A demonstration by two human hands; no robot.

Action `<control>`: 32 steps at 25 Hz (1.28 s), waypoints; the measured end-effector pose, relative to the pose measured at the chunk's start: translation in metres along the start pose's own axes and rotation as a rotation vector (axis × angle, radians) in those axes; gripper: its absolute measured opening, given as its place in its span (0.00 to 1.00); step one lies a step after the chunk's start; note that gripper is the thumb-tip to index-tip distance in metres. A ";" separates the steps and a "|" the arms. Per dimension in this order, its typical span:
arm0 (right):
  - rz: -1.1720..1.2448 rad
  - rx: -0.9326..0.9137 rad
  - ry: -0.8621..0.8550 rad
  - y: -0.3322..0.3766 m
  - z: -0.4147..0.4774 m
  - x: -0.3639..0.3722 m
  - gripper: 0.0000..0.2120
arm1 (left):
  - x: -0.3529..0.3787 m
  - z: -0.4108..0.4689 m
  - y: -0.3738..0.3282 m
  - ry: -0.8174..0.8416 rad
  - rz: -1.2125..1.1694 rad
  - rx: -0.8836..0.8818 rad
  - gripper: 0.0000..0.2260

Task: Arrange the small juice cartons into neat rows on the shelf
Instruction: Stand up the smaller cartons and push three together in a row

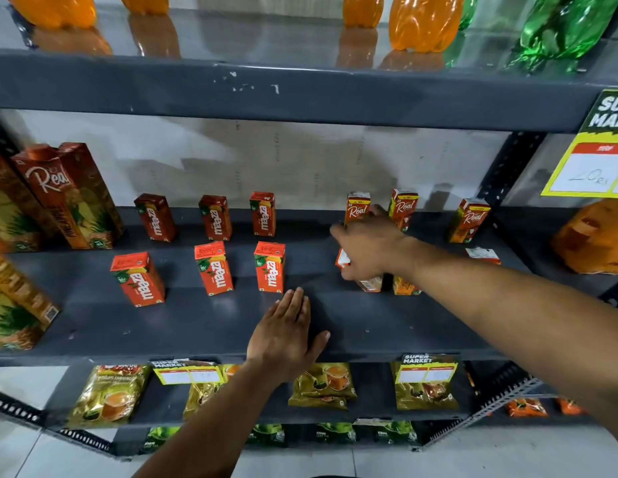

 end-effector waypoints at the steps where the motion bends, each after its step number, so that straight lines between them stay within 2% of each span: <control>1: 0.028 0.088 0.027 -0.007 0.000 -0.003 0.28 | -0.001 0.000 0.000 0.001 -0.003 0.000 0.40; 5: 0.152 0.275 0.235 -0.022 -0.003 0.000 0.18 | -0.001 0.000 -0.001 0.006 0.007 -0.002 0.39; 7: 0.189 0.300 0.307 -0.023 -0.006 0.001 0.18 | -0.001 0.000 -0.002 0.005 0.015 -0.006 0.38; 14: 0.285 0.346 0.412 -0.023 -0.006 -0.003 0.24 | 0.000 -0.001 -0.001 -0.009 0.001 -0.012 0.39; 18: 0.272 0.332 0.417 -0.020 -0.007 -0.005 0.22 | 0.000 -0.001 -0.001 -0.011 -0.006 -0.014 0.40; 21: 0.186 0.199 0.460 -0.015 -0.007 -0.010 0.17 | 0.002 0.000 0.000 -0.006 -0.004 -0.014 0.40; 23: 0.050 0.011 0.450 -0.012 -0.010 -0.012 0.19 | 0.002 -0.001 0.000 -0.012 0.000 -0.011 0.39; 27: -0.169 -0.340 0.195 -0.005 -0.021 -0.014 0.19 | 0.003 -0.001 0.001 -0.007 0.003 -0.012 0.39; 30: -0.187 -0.410 0.098 -0.005 -0.028 -0.012 0.17 | 0.003 -0.001 0.001 0.011 0.005 -0.009 0.39; 32: -0.173 -0.414 0.067 -0.007 -0.032 -0.009 0.18 | 0.002 -0.001 0.001 0.022 0.013 -0.012 0.39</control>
Point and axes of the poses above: each hand's wrist, its own z-axis towards the middle knuckle, its own x-axis out of the palm, y = z × x, the point moved 5 cm from there along z, towards the middle knuckle, and after that the axes turned 2 degrees about -x, right-handed, at the moved point
